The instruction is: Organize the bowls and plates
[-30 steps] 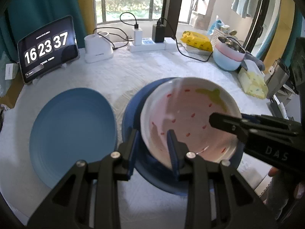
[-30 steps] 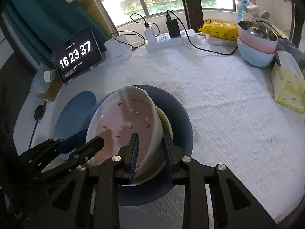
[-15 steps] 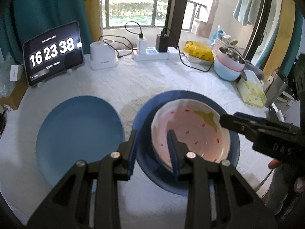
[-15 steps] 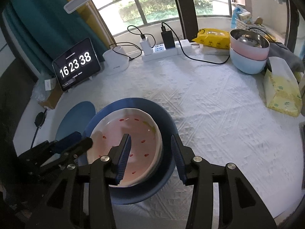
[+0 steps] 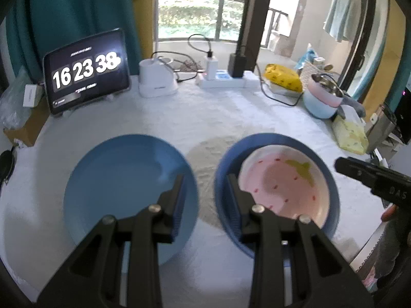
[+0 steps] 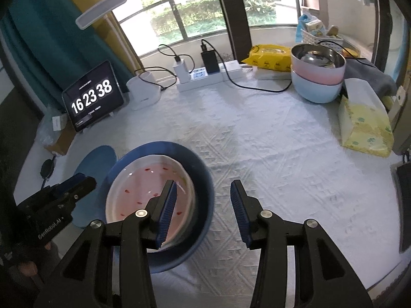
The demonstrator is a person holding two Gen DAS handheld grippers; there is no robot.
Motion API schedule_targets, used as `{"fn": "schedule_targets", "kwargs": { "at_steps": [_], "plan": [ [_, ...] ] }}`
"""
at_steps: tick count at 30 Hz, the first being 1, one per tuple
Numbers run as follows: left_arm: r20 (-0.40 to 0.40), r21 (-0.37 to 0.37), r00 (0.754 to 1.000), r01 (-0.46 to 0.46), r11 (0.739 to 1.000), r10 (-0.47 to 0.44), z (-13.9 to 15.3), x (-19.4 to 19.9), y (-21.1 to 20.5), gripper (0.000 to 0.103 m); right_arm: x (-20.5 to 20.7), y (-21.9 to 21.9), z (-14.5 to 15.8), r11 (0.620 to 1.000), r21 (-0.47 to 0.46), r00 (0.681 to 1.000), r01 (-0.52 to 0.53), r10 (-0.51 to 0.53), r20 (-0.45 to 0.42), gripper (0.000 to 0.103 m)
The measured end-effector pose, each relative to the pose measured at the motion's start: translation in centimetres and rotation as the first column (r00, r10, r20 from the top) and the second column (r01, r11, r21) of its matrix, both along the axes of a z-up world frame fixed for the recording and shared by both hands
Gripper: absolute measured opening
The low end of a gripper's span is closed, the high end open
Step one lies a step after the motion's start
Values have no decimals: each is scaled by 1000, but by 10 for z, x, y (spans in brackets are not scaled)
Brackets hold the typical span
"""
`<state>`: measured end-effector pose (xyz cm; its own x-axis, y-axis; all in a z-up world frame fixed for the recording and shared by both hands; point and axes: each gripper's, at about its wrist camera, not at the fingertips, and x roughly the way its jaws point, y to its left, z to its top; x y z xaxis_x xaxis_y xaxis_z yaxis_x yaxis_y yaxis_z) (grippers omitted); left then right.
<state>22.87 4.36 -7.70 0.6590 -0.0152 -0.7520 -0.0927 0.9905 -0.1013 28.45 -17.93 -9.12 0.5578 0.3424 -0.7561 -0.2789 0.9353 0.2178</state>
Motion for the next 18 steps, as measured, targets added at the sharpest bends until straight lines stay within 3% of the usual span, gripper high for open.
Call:
{"fn": "schedule_targets", "kwargs": {
  "at_steps": [7, 18],
  "plan": [
    [-11, -26, 1000, -3, 1000, 3, -6, 2, 10, 35, 0, -7, -14, 1000, -9, 999, 25, -25, -32, 46],
    [-47, 4, 998, 49, 999, -48, -17, 9, -4, 36, 3, -8, -32, 999, -16, 997, 29, -30, -71, 46]
  ]
}}
